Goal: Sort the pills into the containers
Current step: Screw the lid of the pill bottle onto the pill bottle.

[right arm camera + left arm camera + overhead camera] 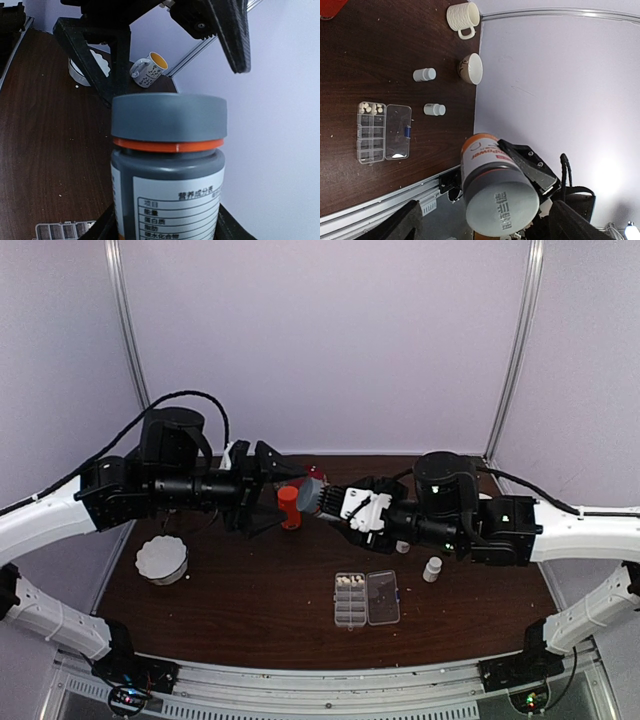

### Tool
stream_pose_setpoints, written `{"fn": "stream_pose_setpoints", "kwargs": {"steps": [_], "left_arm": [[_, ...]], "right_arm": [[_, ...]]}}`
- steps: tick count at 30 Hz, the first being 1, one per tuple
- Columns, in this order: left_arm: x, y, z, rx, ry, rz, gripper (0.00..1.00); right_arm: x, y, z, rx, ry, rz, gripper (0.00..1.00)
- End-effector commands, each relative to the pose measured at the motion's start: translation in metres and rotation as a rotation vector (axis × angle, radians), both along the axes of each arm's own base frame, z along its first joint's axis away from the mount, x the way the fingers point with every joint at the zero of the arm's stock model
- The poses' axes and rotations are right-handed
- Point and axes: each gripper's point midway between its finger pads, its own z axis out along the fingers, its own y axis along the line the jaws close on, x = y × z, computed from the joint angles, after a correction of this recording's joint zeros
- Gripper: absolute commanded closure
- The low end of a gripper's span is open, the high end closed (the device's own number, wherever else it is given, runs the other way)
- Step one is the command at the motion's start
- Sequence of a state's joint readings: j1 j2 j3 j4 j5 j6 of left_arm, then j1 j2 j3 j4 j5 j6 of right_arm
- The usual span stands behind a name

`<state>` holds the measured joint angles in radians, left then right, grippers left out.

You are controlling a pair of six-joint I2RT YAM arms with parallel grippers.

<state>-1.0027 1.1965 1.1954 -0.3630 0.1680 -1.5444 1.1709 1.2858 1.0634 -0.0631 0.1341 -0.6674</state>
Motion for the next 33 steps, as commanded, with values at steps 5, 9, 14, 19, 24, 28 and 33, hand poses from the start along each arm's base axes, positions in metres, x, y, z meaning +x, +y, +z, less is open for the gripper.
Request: {"fn": "stream_pose_setpoints", "kwargs": {"steps": [5,9,14,19,24,28,33], "left_arm": [[0.003,-0.014,0.025,-0.096,-0.003,0.003,0.26],[0.003,-0.016,0.022,-0.092,0.0,0.0,0.36],[0.001,-0.019,0.016,-0.082,0.012,-0.014,0.29],[0.001,-0.021,0.015,-0.08,0.014,-0.023,0.28],[0.0,-0.025,0.019,-0.102,-0.01,-0.043,0.53],[-0.003,-0.028,0.02,-0.112,-0.021,-0.068,0.68],[-0.003,-0.029,0.015,-0.066,-0.087,-0.095,0.82]], "right_arm": [[0.0,0.009,0.019,0.036,-0.037,0.006,1.0],[0.001,0.01,0.019,0.033,-0.035,0.007,1.0],[0.0,0.012,0.015,0.02,-0.029,0.009,1.0],[0.001,0.014,0.012,0.001,-0.024,0.011,1.0],[0.001,0.014,0.008,-0.012,-0.021,0.011,1.0],[-0.001,0.016,0.005,-0.024,-0.001,0.026,1.0],[-0.016,0.02,0.007,-0.02,0.083,0.111,1.0]]}}
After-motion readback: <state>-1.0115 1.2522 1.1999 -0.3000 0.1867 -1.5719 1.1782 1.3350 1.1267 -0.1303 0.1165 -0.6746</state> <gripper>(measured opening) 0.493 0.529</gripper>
